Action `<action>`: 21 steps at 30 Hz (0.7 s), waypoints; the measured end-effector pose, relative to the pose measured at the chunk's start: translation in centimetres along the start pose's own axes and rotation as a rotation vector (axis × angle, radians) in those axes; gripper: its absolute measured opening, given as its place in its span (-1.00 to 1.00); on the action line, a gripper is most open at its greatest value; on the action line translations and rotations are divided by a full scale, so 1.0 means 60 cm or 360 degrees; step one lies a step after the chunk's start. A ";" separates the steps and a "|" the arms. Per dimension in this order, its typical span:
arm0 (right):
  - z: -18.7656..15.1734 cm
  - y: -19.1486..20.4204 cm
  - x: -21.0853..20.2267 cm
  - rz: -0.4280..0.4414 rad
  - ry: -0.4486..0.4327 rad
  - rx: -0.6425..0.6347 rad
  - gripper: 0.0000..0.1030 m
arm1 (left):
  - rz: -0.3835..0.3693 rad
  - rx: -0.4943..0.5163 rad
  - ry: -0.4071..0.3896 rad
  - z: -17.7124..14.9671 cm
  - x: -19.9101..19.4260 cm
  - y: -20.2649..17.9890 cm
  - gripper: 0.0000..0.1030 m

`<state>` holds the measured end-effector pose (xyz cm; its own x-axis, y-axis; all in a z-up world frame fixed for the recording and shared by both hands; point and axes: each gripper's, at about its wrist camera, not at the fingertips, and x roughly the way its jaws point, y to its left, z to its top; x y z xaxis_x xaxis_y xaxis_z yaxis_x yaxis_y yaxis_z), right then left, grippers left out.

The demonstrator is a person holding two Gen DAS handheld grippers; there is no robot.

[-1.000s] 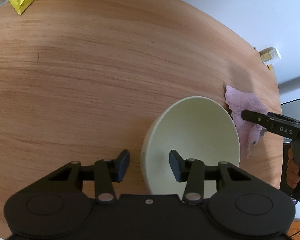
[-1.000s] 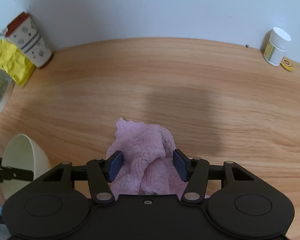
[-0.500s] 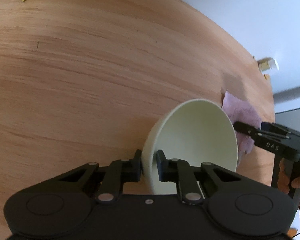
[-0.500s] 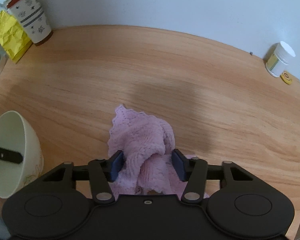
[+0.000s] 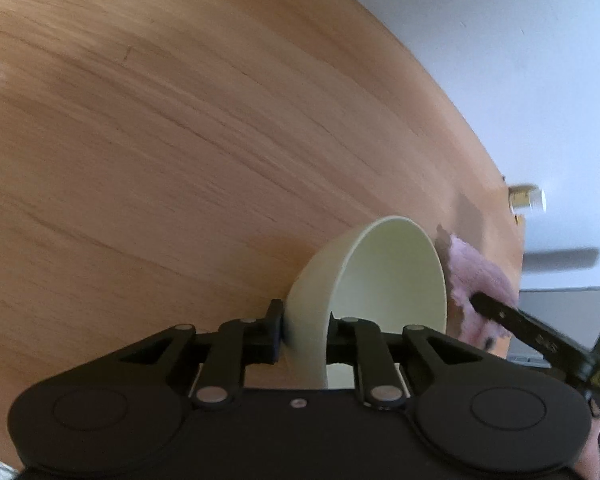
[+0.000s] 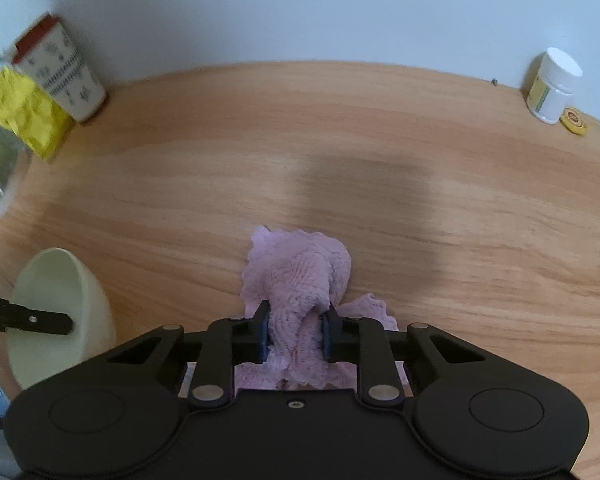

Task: Clean bowl
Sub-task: 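Lift the bowl by its rim with the left tool while the right tool lifts the cloth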

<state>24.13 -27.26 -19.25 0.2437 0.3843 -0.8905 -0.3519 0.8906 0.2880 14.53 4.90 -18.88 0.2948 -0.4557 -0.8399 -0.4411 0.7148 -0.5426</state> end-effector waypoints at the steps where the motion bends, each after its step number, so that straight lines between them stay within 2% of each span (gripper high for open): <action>1: -0.002 0.004 -0.013 0.0035 -0.0027 0.0010 -0.50 | -0.0027 -0.0042 -0.0011 0.003 -0.002 0.003 -0.69; 10: -0.027 0.051 -0.124 0.0389 -0.0234 0.0066 -0.50 | -0.0213 -0.0211 -0.0150 0.025 -0.031 -0.013 -0.69; 15: -0.049 0.109 -0.159 0.0534 -0.0274 -0.0078 -0.50 | -0.0303 -0.0279 -0.0208 0.032 -0.039 -0.040 -0.69; 21: -0.061 0.179 -0.164 0.0594 -0.0268 -0.0330 -0.50 | -0.0353 -0.0283 -0.0239 0.030 -0.047 -0.064 -0.69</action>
<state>14.67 -22.36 -8.68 0.2032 0.7192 -0.6645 -0.6126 0.6228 0.4867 16.92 4.40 -14.43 0.5165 -0.4972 -0.6972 -0.4895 0.4966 -0.7167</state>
